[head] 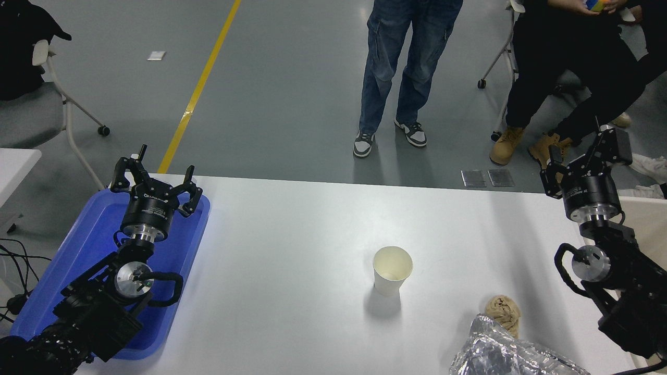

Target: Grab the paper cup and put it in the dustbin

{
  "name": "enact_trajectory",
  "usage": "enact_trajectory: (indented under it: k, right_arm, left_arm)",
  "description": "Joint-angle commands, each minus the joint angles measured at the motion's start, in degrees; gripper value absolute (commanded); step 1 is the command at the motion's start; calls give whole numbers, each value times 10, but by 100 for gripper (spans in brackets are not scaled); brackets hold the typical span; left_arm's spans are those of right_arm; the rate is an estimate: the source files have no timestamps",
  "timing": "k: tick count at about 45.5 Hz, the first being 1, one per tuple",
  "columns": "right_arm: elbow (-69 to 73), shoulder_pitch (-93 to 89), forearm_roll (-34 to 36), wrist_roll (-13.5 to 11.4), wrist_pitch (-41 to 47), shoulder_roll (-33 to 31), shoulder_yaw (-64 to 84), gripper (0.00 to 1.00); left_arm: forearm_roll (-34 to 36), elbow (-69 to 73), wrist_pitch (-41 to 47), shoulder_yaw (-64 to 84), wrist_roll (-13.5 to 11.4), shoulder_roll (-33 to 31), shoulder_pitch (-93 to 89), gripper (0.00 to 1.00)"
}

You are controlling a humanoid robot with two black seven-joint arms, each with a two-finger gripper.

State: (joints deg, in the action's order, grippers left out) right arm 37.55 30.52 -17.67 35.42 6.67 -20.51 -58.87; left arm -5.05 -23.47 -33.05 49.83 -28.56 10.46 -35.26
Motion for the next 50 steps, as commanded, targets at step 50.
enact_trajectory:
  k: [50]
  right_arm:
    - [-5, 9, 0, 0, -3, 10, 3, 100]
  left_arm:
    - [0, 0, 0, 0, 0, 0, 0, 100]
